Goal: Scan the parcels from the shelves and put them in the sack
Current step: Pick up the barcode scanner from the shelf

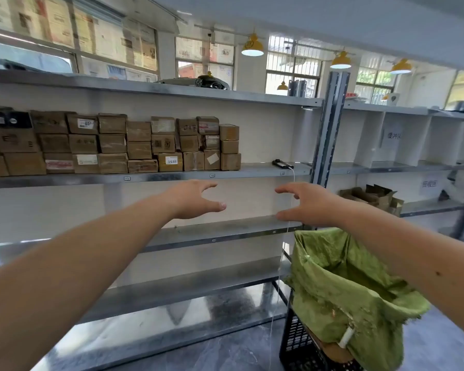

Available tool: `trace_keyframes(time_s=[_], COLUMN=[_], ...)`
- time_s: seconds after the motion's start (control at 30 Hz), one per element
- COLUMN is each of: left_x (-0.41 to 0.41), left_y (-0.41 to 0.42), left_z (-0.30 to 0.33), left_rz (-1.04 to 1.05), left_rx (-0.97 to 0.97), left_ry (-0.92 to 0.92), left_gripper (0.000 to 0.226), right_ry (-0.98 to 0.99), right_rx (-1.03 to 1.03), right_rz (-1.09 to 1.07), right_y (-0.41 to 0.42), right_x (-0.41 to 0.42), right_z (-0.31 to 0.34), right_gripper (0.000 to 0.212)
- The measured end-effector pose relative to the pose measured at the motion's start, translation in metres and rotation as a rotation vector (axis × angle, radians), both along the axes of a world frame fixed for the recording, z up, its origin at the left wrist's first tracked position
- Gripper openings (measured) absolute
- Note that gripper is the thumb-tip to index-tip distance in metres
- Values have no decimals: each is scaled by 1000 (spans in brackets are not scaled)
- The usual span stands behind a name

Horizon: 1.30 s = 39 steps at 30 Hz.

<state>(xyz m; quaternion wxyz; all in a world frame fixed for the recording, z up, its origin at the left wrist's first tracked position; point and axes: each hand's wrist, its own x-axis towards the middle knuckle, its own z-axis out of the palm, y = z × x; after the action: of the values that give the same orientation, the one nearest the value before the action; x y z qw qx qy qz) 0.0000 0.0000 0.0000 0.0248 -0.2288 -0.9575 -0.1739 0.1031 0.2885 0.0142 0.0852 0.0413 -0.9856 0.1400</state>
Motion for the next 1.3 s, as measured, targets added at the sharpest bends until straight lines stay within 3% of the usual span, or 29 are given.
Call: trace_keyframes(time_s=[0.37, 0.77, 1.3], left_x=[-146, -238, -306], left_y=[-5, -15, 109], left_z=[-19, -36, -49], left_rz=[-76, -267, -407], left_rx=[1, -19, 5], left_ry=[5, 77, 33], left_gripper=[92, 93, 93], right_ry=[-3, 27, 34], right_rx=[16, -54, -129], right_rz=[-97, -183, -278], right_y=[-29, -48, 61], right_x=[-107, -176, -238], right_z=[2, -17, -53], right_gripper=[75, 76, 81])
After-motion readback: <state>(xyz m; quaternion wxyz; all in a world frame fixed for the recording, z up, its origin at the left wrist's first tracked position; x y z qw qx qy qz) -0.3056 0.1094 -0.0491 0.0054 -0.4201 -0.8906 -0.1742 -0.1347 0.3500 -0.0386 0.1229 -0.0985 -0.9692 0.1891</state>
